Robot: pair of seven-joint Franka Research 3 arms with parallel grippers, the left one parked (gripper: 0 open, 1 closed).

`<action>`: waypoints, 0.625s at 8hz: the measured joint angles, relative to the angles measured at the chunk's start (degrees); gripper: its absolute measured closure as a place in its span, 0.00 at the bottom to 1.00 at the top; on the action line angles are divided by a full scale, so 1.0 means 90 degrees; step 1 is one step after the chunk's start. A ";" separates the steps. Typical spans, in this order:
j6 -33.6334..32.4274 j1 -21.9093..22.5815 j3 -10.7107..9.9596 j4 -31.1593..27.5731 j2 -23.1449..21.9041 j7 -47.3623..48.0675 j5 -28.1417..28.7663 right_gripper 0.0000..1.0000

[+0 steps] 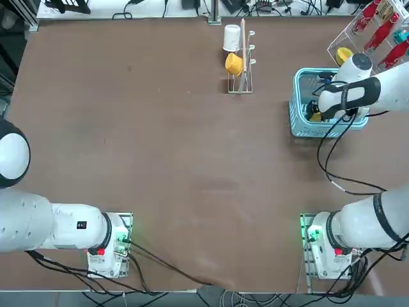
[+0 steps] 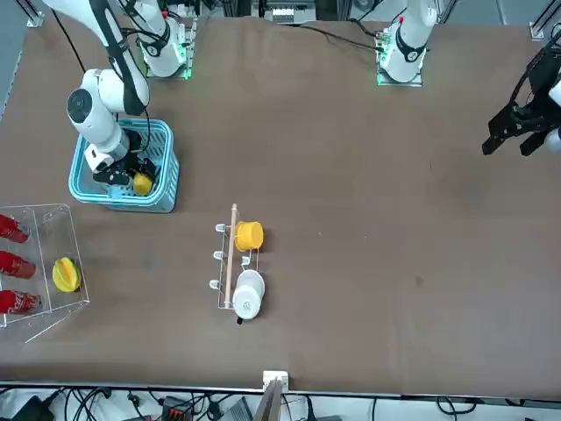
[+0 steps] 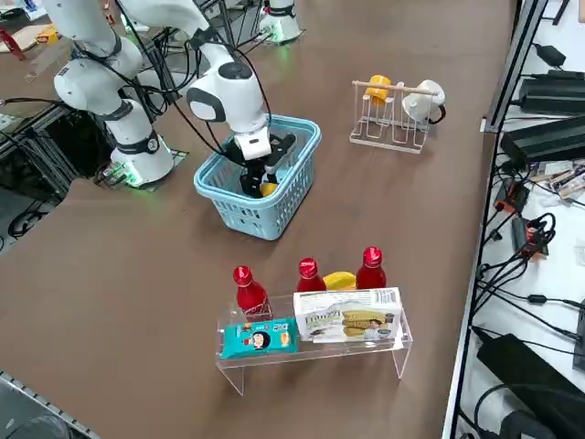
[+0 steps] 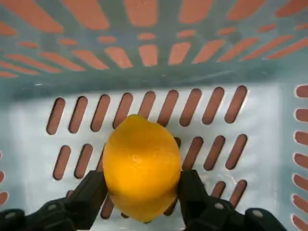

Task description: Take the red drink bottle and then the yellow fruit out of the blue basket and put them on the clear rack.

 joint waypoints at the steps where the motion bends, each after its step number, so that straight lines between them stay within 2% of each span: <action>1: 0.0003 0.0001 0.0000 0.0007 -0.0001 0.0059 0.0000 0.16; 4: 0.0024 0.0015 0.0010 0.0092 -0.0078 0.0151 0.0000 0.16; 5: -0.0166 0.0019 0.0015 0.0145 -0.0227 0.0155 0.0000 0.16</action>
